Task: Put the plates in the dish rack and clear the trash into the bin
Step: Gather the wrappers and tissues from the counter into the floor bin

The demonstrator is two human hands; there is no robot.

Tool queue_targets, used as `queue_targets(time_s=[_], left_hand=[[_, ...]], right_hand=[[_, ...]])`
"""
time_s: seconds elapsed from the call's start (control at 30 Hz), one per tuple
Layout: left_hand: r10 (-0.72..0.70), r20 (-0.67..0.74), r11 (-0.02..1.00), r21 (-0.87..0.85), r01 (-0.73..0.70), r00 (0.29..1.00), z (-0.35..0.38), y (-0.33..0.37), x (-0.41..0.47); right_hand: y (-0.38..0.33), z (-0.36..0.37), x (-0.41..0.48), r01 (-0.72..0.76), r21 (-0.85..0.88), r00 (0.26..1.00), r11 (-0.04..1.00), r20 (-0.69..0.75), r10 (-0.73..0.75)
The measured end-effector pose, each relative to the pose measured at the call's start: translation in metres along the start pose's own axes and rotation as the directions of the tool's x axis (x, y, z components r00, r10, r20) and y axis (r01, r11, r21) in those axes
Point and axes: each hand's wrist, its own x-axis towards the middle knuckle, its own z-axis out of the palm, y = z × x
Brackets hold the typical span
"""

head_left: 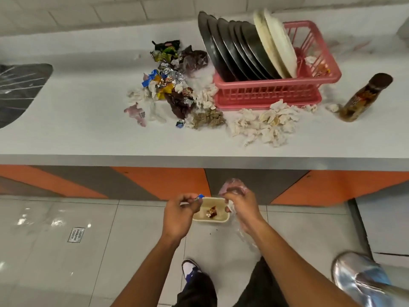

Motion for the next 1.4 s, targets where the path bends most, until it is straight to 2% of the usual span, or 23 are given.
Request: queue_targets(time_s=[0.13,0.2,0.3,0.43,0.5,0.6,0.73,0.83,0.97,1.1,1.2,1.3,1.4], left_hand=[[-0.045,0.002,0.997,-0.062,0.045,0.999,-0.025,-0.025,0.019],[-0.047,0.022,0.995,-0.082,0.049,0.999,-0.033,-0.034,0.03],[-0.046,0.011,0.996,-0.079,0.047,0.999,-0.04,-0.055,0.06],[-0.069,0.009,0.997,0.032,0.068,0.998,-0.032,-0.111,0.114],[-0.074,0.014,0.99,0.122,0.071,0.997,-0.02,-0.149,0.145],[-0.053,-0.004,0.968,0.244,0.052,0.999,0.003,-0.209,0.191],[-0.115,0.018,0.928,0.36,0.1,0.993,0.036,-0.29,0.242],[-0.177,0.0,0.904,0.394,0.163,0.984,0.053,-0.35,0.274],[-0.128,0.018,0.819,0.566,0.096,0.992,0.076,-0.409,0.312],[-0.052,0.128,0.59,0.804,-0.073,0.99,0.103,-0.442,0.348],[-0.068,0.195,0.465,0.874,-0.142,0.978,0.119,-0.458,0.37],[-0.103,0.217,0.446,0.882,-0.15,0.971,0.128,-0.468,0.385],[-0.144,0.207,0.472,0.874,-0.117,0.968,0.128,-0.469,0.382]], right_hand=[[0.028,0.03,0.017,0.117,-0.217,0.993,0.969,0.051,-0.108],[0.043,0.037,0.031,0.162,-0.369,0.985,0.915,0.113,-0.129],[0.072,0.04,0.064,0.249,-0.605,0.966,0.756,0.211,-0.149],[0.117,0.041,0.118,0.359,-0.791,0.933,0.495,0.324,-0.157],[0.147,0.043,0.15,0.413,-0.822,0.911,0.392,0.38,-0.163],[0.198,0.047,0.195,0.471,-0.827,0.882,0.308,0.444,-0.156],[0.277,0.051,0.259,0.515,-0.812,0.857,0.276,0.49,-0.157],[0.334,0.051,0.304,0.48,-0.832,0.877,0.278,0.466,-0.119],[0.403,0.049,0.362,0.414,-0.882,0.909,0.224,0.416,-0.043],[0.452,0.052,0.409,0.399,-0.912,0.911,0.089,0.406,0.069],[0.475,0.056,0.43,0.416,-0.909,0.893,0.02,0.412,0.181],[0.481,0.062,0.44,0.428,-0.9,0.876,-0.08,0.392,0.282],[0.483,0.06,0.44,0.392,-0.92,0.853,-0.004,0.362,0.376]])
